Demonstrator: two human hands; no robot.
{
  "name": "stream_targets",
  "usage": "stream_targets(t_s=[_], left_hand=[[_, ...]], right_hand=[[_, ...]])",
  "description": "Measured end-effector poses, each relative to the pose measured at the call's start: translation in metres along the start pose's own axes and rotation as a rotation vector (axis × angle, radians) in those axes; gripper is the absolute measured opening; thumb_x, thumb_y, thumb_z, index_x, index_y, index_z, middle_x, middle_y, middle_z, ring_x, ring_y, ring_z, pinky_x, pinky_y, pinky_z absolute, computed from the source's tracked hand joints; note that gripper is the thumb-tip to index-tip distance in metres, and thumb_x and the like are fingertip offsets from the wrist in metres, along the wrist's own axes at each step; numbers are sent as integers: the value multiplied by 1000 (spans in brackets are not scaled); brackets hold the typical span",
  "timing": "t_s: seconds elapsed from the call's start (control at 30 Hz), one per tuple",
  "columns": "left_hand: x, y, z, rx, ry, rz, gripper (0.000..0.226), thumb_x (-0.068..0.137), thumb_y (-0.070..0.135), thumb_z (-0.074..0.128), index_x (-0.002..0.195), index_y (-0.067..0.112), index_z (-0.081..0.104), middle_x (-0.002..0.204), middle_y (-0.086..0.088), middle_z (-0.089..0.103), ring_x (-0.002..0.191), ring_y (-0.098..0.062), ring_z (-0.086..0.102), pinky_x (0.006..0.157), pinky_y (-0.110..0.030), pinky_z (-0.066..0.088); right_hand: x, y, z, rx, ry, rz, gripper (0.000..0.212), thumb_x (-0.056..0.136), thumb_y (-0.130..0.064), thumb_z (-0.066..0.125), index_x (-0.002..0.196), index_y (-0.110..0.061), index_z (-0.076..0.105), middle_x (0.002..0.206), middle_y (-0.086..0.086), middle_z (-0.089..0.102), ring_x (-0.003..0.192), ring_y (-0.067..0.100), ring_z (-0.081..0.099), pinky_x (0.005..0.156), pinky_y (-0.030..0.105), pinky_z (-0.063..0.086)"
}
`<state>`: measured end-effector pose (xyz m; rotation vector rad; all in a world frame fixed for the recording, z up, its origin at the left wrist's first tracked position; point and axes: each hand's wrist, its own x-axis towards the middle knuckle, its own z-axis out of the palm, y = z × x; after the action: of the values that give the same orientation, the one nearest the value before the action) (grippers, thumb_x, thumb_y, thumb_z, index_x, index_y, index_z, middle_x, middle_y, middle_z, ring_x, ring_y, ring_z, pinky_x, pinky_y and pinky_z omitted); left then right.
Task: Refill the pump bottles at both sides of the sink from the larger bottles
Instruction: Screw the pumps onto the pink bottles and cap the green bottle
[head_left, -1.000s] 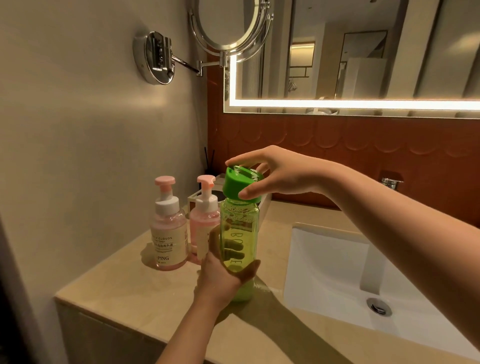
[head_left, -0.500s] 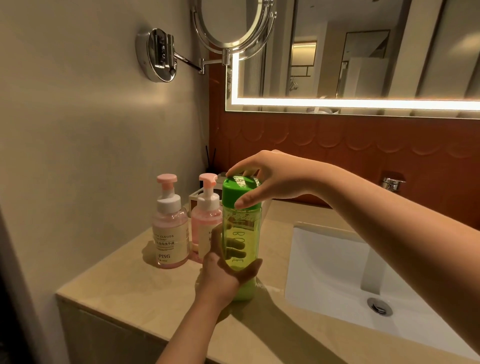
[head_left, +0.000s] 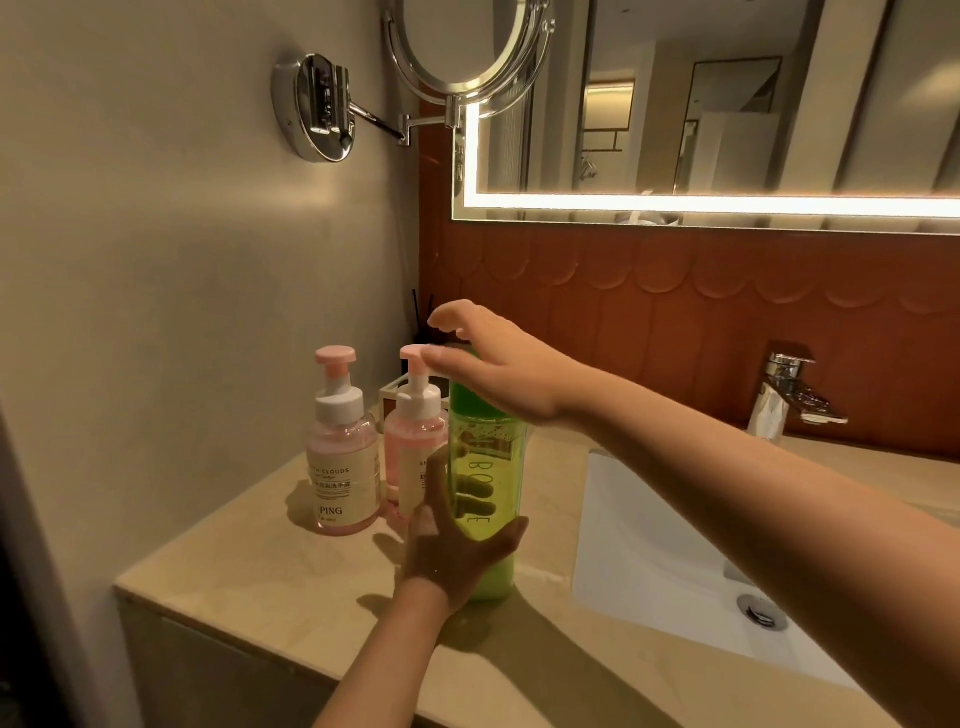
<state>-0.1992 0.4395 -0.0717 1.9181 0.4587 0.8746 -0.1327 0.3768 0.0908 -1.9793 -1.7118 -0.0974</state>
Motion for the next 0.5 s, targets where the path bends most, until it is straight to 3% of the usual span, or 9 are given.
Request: stream_targets(t_s=[0.1,0.17,0.23,0.3,0.37,0.43,0.5], left_hand=[[2,-6,-1,5,5,13,82,68,33,80,124,42,22,97,16,52,85,3,54,73,-18,48],[1,-11,1,-21,15,-50,79,58,52,82,114,52,27,101,12,57,93,-7,59,83,-31,52],[-1,-12,2,-92,27,-154,73,41,70,78,101,55,39,102,14,59,103,-17,57,95,-48,47],[-2,-12,2,-137,15,-161,70,47,57,83,103,45,43,102,13,59,103,-16,57,95,-47,47],[0,-9,2,-83,6,-108,75,60,37,85,114,44,34,101,11,57,98,-11,58,89,-42,51],[2,-7,2,-39,6,-64,78,63,35,84,117,46,28,100,13,56,94,-8,58,88,-40,51],[4,-7,2,-24,15,-40,82,62,36,84,122,43,28,100,13,55,94,-10,59,87,-39,52]], right_hand=[[-1,0,-12,276,-109,109,38,100,-25,35,135,-11,38,133,7,46,110,14,45,79,14,40],[-5,3,-18,225,-164,113,36,99,-18,36,133,-10,44,128,8,50,109,15,47,76,13,41],[-8,6,-22,143,-155,90,35,99,-20,39,131,-10,50,125,7,55,109,16,51,75,14,44],[-8,7,-21,56,-90,88,36,97,-30,45,125,-11,57,120,7,60,105,17,55,71,15,47],[-6,6,-17,-118,-13,123,44,92,-47,45,114,-12,62,109,6,64,96,20,61,68,21,51],[-2,5,-11,-359,76,153,61,88,-62,36,101,-11,65,94,5,67,82,21,64,64,26,52],[1,4,-3,-434,121,143,68,89,-64,27,94,-9,66,85,5,65,77,21,62,63,30,50]])
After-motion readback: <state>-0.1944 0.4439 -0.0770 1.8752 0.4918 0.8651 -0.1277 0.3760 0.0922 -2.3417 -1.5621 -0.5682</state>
